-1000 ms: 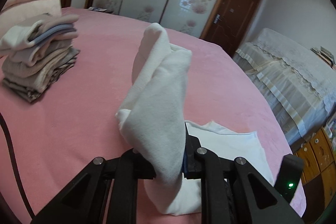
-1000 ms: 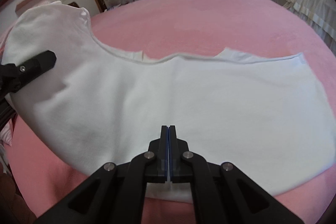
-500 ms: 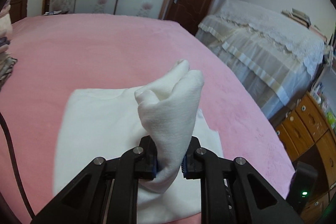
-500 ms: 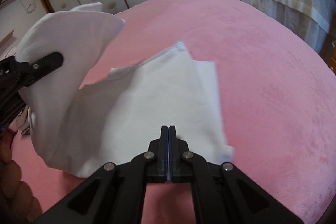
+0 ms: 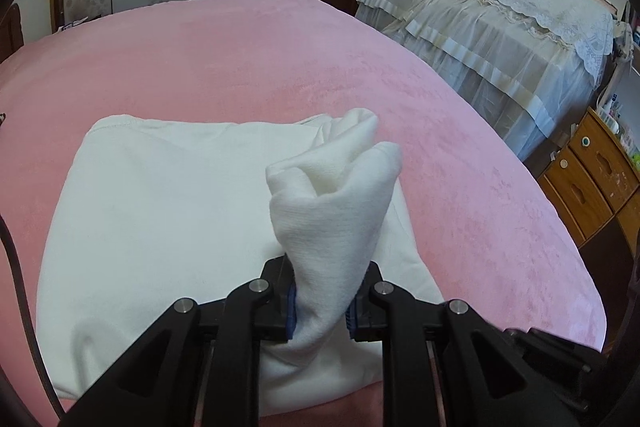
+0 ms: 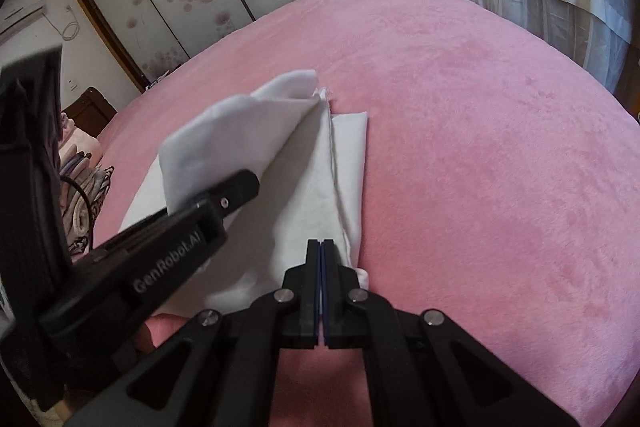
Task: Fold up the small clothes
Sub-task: 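Carry the held end over onto the rest of the sweatshirt, then open the left tool and release the folded end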
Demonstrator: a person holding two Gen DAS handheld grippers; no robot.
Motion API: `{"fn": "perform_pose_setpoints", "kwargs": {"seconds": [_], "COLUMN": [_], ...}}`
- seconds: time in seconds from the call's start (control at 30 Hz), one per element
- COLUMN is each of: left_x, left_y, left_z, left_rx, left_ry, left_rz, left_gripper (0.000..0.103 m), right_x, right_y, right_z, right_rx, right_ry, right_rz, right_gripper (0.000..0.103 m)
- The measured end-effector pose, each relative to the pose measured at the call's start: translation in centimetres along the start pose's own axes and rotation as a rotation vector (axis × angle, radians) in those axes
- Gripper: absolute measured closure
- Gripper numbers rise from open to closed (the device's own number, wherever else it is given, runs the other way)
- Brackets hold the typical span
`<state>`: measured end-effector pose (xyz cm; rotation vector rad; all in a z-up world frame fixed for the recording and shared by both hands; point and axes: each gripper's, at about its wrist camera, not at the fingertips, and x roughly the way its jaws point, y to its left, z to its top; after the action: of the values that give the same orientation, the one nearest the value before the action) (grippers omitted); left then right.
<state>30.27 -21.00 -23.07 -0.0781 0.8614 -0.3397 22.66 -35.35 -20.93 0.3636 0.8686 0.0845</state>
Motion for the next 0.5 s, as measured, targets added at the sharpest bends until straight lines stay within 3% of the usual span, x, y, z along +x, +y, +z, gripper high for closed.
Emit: {"fn": "perform_pose_setpoints", "kwargs": {"seconds": [0.07,0.2,0.43,0.5], "left_x": [0.0,-0.3,-1.5,-2.3], "left_y": [-0.2,-0.6,-1.0,-1.0], "left_z": [-0.2,-0.4,-0.9,-0.9], "left_rx": [0.000,-0.003,0.005,0.002], "left_ry": [0.011,0.025,0.031,0.033], "left_rz": [-0.009,-0.063,-0.123,-0.146], "left_gripper": [0.082,0.060,0.047,0.037], "right_x": [-0.2,-0.8,-1.6,-2.0], "right_y": [-0.1,-0.3,-1.2,-1.5], "right_z": [0.3,0.5,1.0,1.2], "right_rx": [-0.009,-0.016,0.005,0.014], "right_ry": [-0.007,-0.018,-0.030,-0.028], "right_rz": [-0.005,-0.017,-0.071,-0.084], "right_gripper": [0.103,0.100,0.100,0.100]}}
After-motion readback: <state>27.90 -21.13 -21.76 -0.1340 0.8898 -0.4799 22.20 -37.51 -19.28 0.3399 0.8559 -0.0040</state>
